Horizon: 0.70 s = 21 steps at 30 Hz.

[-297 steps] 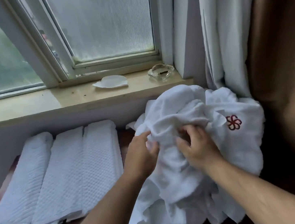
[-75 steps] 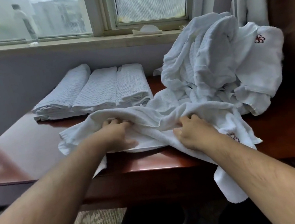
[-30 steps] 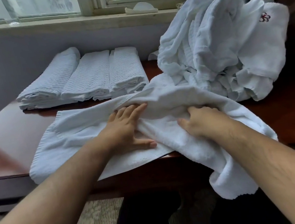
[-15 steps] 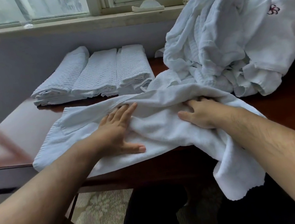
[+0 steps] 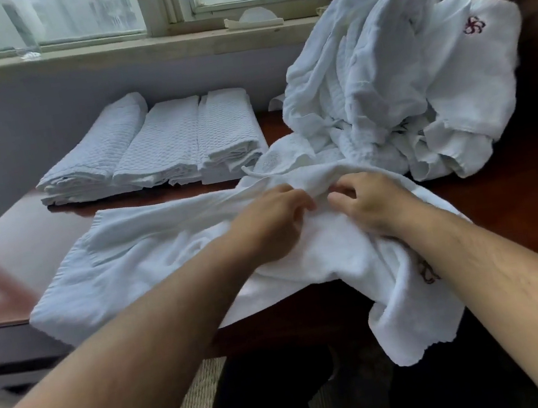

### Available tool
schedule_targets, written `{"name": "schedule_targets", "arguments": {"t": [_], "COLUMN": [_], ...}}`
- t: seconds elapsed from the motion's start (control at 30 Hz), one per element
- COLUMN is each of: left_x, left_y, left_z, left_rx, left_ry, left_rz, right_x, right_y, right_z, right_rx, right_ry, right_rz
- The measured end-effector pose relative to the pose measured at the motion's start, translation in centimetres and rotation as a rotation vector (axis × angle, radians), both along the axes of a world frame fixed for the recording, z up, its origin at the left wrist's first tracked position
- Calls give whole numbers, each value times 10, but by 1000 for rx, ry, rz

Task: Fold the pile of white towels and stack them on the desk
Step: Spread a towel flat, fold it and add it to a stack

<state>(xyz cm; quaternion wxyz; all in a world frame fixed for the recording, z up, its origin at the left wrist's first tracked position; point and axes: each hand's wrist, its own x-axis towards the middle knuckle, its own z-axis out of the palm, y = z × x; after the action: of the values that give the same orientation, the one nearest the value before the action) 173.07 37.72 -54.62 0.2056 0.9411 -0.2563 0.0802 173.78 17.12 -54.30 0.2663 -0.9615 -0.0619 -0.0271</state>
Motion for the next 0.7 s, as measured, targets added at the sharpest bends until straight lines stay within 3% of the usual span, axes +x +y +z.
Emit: {"name": "schedule_targets", "arguments": {"t": [0.07, 0.13, 0.17, 0.23, 0.3, 0.43, 0.53, 0.6, 0.7], "left_x": [12, 24, 28, 31, 34, 38, 35, 33, 32], "left_y": [-32, -59, -69, -82, -84, -82, -80, -76, -69], "left_z": [-3, -8, -13, -26, -38, -41, -40, -38, -30], "left_rx": [-68, -63, -26, 50, 76, 71, 38, 10, 13], "left_ry": [10, 9, 25, 107, 128, 132, 153, 165, 211], "left_rz": [-41, -72, -81, -57, -24, 1, 12, 2, -55], "right_x": [-12, -27, -36, -52, -61, -60, -45, -26, 8], "right_y": [-20, -47, -61, -84, -97, -90, -90, -93, -98], "right_z": [5, 6, 7, 10, 13, 20, 38, 55, 62], "right_rx": [73, -4, -78, -207, -232, 40, 455, 208, -293], "right_ry": [-176, -288, -232, 107, 336, 237, 370, 385, -43], "right_rz": [-133, -318, -411, -521, -466, -203, -81, -59, -372]}}
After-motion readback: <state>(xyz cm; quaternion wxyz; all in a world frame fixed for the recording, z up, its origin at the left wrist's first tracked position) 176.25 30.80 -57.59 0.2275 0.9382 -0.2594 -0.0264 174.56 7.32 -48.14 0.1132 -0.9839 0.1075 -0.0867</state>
